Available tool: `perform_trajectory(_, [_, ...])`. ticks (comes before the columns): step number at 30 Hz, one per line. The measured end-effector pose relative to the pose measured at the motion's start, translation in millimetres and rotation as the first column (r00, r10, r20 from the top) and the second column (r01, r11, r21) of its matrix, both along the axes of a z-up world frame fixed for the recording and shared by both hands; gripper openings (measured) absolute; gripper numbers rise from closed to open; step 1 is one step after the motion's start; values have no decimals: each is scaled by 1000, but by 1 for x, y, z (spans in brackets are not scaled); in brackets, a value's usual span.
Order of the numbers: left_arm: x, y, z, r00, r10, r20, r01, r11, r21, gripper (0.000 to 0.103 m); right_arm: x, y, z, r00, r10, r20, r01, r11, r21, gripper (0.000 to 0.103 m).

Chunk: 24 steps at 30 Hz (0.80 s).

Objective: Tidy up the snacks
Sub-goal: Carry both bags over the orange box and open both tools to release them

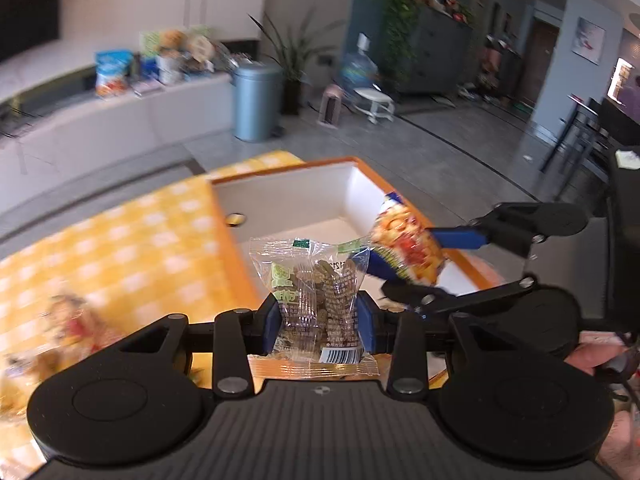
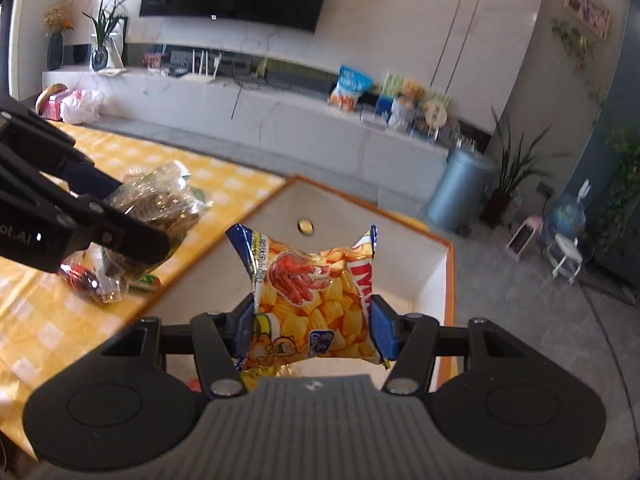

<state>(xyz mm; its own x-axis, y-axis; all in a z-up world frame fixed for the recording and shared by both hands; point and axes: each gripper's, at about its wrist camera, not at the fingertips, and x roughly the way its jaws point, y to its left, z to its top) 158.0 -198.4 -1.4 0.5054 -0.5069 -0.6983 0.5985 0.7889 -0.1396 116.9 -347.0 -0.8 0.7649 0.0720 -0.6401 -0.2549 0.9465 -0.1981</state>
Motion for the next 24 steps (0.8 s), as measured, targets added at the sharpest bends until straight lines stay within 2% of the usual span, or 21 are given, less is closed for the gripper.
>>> perform_trajectory(6, [34, -46, -25, 996, -80, -50, 85, 990, 111, 44, 32, -30, -18, 993, -10, -118, 10, 1000, 2, 57])
perform_trajectory(11, [57, -61, -50, 980, -101, -169, 126, 981, 146, 45, 59, -39, -34, 979, 8, -202, -10, 1000, -10, 57])
perform_trajectory(15, [63, -74, -59, 987, -88, -134, 119, 964, 238, 45, 74, -37, -46, 975, 19, -223, -35, 997, -67, 58])
perform_trajectory(22, [69, -84, -70, 983, -72, -168, 121, 946, 302, 45, 94, -29, -64, 960, 65, -273, -101, 988, -118, 58])
perform_trajectory(24, [69, -84, -72, 985, -65, -162, 114, 941, 319, 50, 96, -29, -68, 955, 75, -285, -113, 986, -121, 58])
